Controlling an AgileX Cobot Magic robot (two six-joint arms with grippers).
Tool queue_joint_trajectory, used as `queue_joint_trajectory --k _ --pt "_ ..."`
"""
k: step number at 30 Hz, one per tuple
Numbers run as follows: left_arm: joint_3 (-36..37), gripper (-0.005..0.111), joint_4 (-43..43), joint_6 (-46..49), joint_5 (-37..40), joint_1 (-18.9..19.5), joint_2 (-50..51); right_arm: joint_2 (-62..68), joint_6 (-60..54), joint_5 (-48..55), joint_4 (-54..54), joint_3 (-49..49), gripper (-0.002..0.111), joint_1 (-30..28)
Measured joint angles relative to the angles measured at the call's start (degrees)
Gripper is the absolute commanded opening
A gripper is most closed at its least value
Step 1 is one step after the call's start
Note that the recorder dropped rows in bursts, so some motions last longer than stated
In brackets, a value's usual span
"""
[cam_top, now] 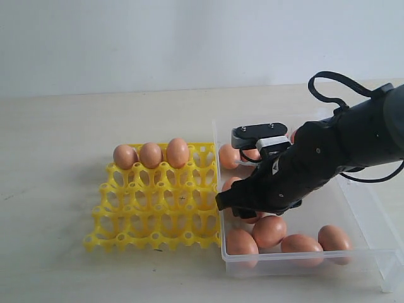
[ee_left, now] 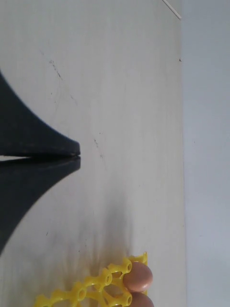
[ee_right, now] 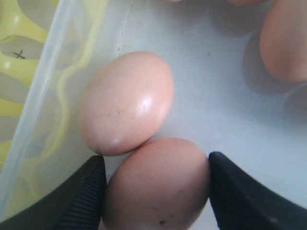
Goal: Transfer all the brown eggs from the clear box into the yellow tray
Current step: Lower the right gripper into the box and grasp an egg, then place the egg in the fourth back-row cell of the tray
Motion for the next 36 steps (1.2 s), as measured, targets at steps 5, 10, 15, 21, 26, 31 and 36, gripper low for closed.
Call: queue_joint_trajectory --k 5,10,15,21,26,31,36 --pt "0.0 0.0 0.0 0.0 0.0 0.0 0.0 -1.78 0.0 0.5 -3.04 0.0 0.0 0.0" --pt "0.0 0.0 0.0 0.0 0.0 0.0 0.0 -6.09 0.0 -2.16 -7.51 0.0 0.0 0.0" --pt "0.0 0.0 0.0 0.0 0.0 0.0 0.0 -7.59 0.0 -12.43 -12.58 0.0 0.0 0.0" --pt "0.0 0.0 0.0 0.0 0.0 0.0 0.0 -5.35 -1.6 -27.81 -18.26 0.0 0.0 0.0" --pt "0.0 0.0 0.0 0.0 0.0 0.0 0.0 -1.97 -8.1 -37.45 -19.16 0.0 0.0 0.0" --pt "0.0 0.0 0.0 0.0 0.0 0.0 0.0 2.13 -14.95 -41.03 -19.41 -1.14 0.0 0.0" --pt "0.0 0.0 0.0 0.0 0.0 0.0 0.0 5.84 -19.58 -41.62 -19.53 -3.87 0.0 0.0"
